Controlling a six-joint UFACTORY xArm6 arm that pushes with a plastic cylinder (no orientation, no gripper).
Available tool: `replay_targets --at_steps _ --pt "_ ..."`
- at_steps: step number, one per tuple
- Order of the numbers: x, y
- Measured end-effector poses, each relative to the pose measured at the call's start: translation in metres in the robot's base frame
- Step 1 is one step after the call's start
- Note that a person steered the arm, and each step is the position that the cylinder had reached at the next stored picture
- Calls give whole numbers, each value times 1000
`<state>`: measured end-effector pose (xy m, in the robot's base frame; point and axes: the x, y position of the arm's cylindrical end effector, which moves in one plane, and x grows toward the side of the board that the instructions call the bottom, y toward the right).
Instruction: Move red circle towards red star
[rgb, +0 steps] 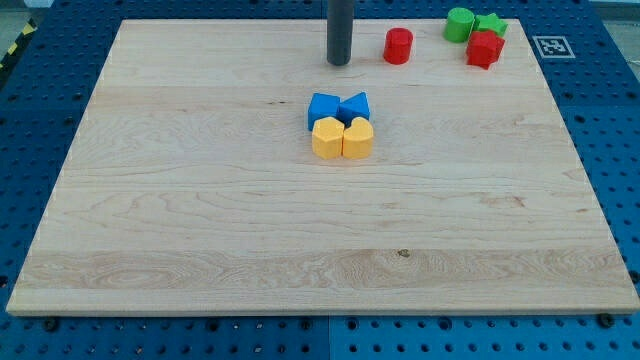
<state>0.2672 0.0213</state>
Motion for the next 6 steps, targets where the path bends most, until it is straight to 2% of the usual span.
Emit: replay_targets --at_steps 2,6 --pt "10 44" --pt "10 70"
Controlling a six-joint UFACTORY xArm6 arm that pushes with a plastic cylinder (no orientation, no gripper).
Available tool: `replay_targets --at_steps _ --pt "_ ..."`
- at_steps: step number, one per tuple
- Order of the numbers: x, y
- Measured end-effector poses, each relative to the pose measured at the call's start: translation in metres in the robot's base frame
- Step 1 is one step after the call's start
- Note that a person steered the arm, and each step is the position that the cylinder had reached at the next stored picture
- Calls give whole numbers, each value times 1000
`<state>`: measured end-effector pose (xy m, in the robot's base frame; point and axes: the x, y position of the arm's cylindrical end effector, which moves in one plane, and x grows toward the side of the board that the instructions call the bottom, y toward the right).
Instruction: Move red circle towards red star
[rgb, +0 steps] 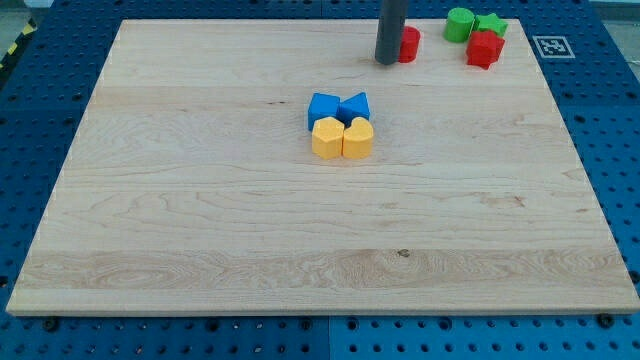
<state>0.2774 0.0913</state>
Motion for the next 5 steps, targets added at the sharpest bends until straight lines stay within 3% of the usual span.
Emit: replay_targets --at_steps 3,5 --pt "-3 18" --pt "-28 7"
